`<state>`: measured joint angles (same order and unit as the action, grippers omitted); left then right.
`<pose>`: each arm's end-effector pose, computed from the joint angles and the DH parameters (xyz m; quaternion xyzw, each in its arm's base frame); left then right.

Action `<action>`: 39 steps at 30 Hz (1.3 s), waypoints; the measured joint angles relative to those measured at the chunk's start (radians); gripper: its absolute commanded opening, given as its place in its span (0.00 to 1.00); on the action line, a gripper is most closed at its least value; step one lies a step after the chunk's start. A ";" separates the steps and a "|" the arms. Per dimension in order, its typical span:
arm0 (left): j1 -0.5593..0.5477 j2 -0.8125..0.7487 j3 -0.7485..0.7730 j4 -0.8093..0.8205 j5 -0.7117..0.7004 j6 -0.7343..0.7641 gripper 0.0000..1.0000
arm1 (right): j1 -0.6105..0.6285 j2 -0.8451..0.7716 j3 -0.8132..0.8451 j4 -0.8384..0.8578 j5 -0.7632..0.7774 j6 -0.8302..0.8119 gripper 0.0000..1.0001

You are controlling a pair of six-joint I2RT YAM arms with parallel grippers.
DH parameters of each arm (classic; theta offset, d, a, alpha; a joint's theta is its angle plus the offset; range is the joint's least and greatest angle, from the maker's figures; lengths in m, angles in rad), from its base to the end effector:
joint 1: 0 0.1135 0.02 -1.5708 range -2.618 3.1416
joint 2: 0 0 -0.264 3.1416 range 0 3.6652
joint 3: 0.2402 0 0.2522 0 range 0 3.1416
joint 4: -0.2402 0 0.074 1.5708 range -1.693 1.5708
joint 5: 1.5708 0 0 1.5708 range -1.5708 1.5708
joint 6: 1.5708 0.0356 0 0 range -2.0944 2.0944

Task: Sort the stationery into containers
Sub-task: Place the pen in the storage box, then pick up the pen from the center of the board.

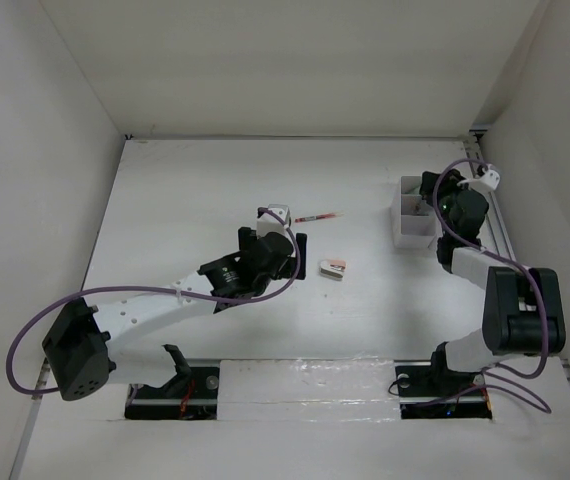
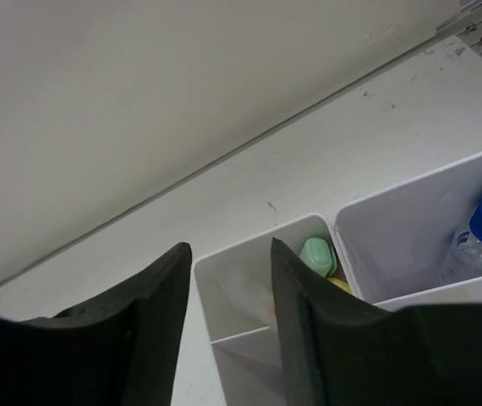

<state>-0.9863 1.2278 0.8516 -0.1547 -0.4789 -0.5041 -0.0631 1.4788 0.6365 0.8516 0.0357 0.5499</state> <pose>0.1638 -0.2179 0.2745 0.0869 0.8468 -0.1760 0.4943 0.3125 -0.0210 0.2346 0.2244 0.6671 0.1590 0.6924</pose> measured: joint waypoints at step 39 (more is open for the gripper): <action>0.222 0.695 0.748 -0.237 0.219 -0.317 1.00 | 0.465 -0.872 0.047 -0.690 0.101 0.007 1.00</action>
<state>-0.7639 1.9228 1.5993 -0.3920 -0.2596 -0.8207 0.4023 0.6067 0.6834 0.1616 0.1371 0.5571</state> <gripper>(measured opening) 0.997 0.999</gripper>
